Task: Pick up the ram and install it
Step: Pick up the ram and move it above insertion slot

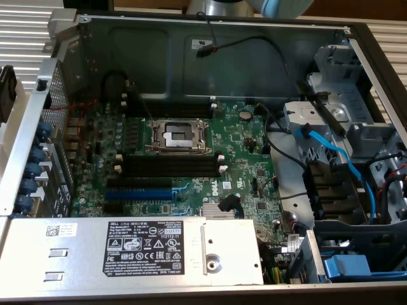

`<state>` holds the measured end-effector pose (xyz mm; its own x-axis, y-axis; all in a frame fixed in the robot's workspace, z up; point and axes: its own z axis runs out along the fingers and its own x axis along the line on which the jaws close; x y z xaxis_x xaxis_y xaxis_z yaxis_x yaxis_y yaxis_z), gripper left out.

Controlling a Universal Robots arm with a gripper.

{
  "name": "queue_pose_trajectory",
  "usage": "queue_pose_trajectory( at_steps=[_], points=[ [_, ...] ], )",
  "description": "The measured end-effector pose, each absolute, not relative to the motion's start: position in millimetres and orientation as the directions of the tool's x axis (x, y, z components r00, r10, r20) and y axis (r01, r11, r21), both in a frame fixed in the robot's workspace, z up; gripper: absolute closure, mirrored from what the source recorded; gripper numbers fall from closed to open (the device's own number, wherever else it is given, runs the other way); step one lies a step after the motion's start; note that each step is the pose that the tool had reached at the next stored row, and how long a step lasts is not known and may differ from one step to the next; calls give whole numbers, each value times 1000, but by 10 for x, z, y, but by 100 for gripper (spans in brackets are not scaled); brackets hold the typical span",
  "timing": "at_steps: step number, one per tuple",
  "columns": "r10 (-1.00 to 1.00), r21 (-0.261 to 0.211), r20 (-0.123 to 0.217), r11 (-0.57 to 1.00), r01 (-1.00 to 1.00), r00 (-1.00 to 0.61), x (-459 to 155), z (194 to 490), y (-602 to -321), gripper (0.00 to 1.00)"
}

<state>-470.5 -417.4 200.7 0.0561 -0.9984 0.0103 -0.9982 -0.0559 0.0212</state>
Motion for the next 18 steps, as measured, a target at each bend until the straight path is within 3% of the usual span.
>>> queue_pose_trajectory(
  at_steps=[10,18],
  points=[
    [-998,21,11,-56,-998,56,-4706,2098,-4174,88],
    [-998,21,15,-56,-998,56,-4706,2342,-4175,88]
  ],
)
